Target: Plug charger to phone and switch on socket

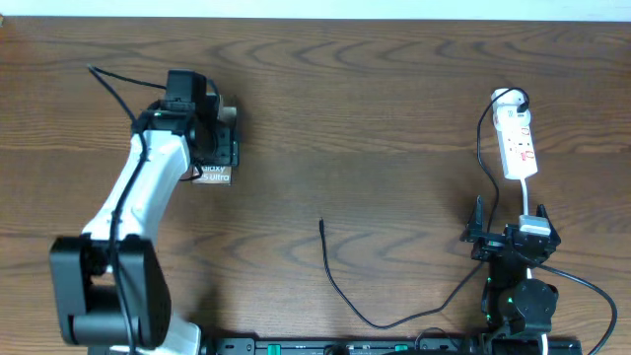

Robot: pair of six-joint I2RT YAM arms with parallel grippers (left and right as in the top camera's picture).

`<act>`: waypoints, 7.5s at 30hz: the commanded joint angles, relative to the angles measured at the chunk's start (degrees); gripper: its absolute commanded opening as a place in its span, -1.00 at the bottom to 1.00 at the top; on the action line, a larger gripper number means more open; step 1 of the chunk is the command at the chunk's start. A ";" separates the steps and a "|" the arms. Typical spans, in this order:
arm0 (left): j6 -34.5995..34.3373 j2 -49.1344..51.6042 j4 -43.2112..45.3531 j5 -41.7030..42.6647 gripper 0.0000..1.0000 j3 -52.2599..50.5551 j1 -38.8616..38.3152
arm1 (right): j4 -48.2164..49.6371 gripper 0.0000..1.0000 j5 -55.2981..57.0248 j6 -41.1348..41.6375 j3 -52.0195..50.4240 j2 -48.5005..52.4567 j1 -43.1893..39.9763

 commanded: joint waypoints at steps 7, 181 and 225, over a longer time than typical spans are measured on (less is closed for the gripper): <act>-4.22 -4.98 0.46 18.40 -0.86 1.09 0.44 | -0.24 0.99 0.39 -0.46 -0.07 -0.31 1.01; -1.51 10.75 1.90 1.66 0.96 -10.49 1.70 | -0.24 0.99 0.39 -0.48 -0.07 -0.31 1.01; -1.51 10.73 1.90 1.70 -0.14 -10.47 1.70 | -0.24 0.98 0.39 -0.48 -0.07 -0.31 1.01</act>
